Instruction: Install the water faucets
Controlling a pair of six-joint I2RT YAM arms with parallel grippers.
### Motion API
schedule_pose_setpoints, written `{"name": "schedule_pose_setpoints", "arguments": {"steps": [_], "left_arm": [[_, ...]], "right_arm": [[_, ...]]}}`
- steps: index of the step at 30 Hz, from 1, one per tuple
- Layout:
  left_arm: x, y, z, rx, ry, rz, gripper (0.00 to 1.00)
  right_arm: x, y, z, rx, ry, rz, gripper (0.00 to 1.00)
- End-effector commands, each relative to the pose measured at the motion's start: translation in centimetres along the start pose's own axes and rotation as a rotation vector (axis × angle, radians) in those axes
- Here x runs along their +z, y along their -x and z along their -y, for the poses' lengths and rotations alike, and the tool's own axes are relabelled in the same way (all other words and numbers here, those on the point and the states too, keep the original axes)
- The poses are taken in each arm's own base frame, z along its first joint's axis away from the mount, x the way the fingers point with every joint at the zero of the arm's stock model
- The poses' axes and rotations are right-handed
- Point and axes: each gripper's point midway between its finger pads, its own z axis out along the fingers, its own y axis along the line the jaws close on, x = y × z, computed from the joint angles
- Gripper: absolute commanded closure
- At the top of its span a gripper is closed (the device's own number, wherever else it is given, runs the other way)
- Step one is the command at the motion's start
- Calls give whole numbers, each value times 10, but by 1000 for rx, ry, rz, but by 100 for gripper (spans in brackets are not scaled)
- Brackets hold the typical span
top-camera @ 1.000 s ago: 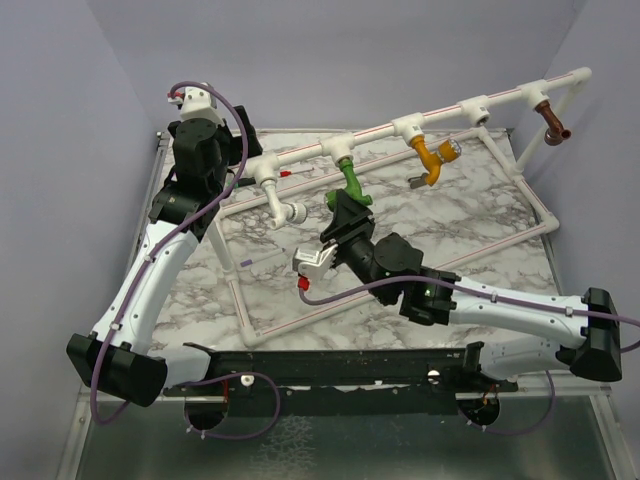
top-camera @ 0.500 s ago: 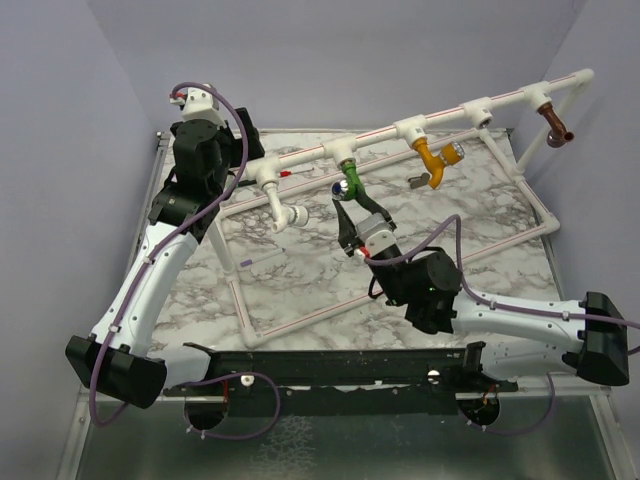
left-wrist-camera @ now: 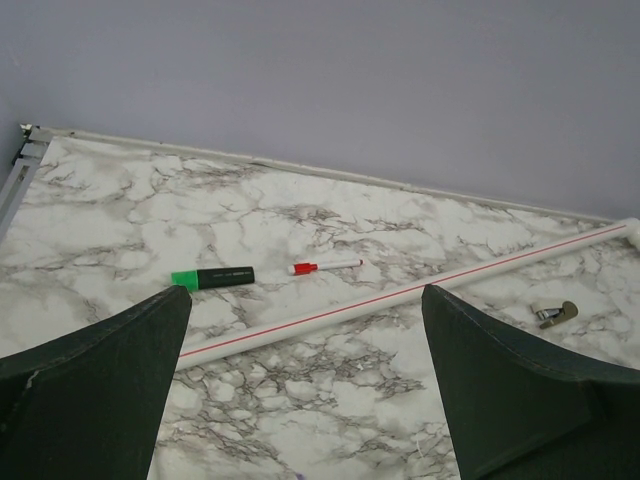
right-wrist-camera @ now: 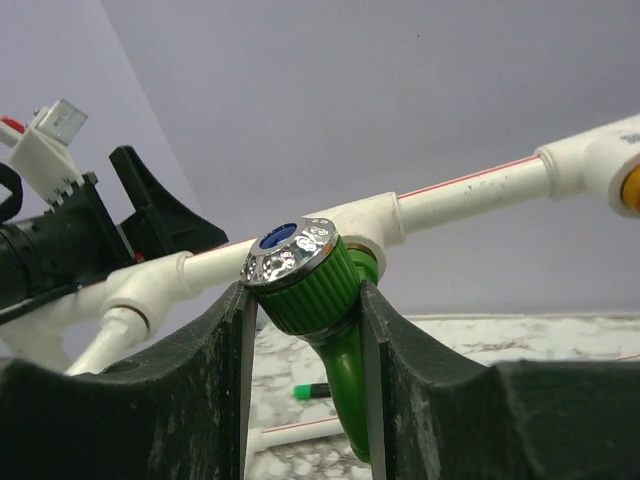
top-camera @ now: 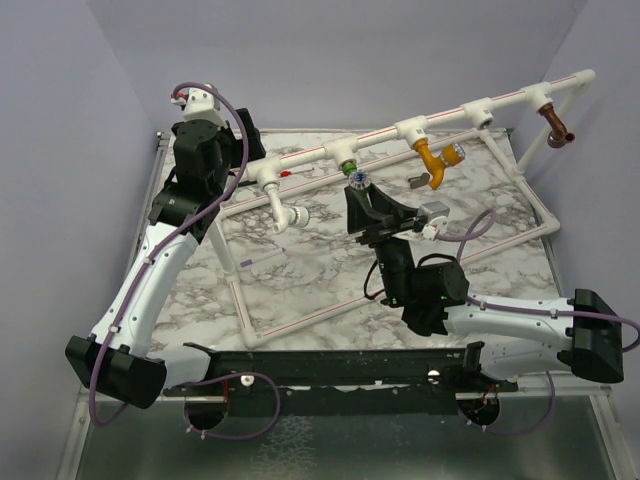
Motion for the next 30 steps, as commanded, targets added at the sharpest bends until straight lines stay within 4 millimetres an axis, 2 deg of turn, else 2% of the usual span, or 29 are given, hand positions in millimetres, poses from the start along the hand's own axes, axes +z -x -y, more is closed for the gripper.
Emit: {"name": "schedule_pose_setpoints", "arguments": {"steps": [1,6,10,18,24,28,30], "left_arm": [[-2,-83,-10,77,8,-278,1],[-2,-84,-11,78,8,-279,1],[-2,-84,-10,78,7,-278,1],[-1,-86,-10,79,8,-283,1],[0,-86,-11,79,9,-285,1],[0,-87,-10,78,7,-286,1],[0,-87,-10,78,8,-287,1]], "right_arm": [[-5,5,44,370,-278,35,99],[-9,-7,59,522,-390,5,99],[-12,-19,64,624,-462,-50,92],[-15,-15,68,645,-475,-57,58],[-15,-1,69,630,-433,-34,32],[-13,6,67,602,-394,-28,23],[-11,8,61,564,-350,-36,22]]}}
